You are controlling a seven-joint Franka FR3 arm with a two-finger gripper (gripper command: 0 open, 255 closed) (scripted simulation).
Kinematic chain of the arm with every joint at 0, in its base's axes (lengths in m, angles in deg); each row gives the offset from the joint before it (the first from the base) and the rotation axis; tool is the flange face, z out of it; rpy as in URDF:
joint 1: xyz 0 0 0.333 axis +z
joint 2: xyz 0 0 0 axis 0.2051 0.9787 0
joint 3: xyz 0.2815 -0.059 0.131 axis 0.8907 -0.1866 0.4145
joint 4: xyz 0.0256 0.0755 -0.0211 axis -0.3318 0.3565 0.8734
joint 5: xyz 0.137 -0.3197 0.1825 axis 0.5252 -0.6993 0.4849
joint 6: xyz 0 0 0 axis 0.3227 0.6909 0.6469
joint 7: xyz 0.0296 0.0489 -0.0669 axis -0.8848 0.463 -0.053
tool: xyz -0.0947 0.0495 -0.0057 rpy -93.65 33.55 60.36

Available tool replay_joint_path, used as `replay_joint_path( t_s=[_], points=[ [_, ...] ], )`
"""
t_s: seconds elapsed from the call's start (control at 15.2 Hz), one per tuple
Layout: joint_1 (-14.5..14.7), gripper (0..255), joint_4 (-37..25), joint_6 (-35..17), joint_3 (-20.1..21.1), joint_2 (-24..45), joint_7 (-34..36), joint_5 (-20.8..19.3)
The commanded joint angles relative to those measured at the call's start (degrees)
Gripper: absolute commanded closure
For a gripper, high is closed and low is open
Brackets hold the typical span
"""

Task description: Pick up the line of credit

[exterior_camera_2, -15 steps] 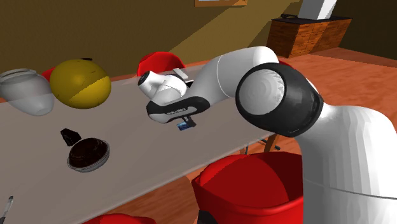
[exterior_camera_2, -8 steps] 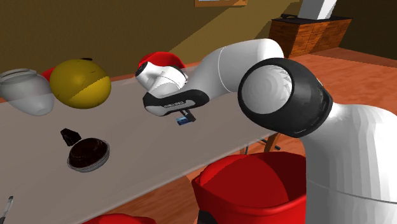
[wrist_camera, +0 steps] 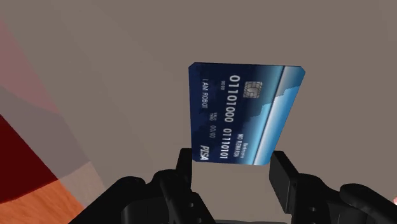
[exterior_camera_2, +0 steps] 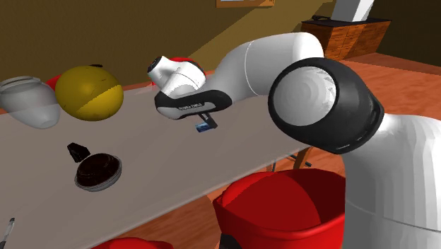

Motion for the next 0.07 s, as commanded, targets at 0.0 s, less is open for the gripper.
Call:
replay_joint_path(
  t_s=[0.0],
  points=[
    [-0.02,255,-0.15,0.27,0.13,-0.22,-0.23,0.19]
  ],
)
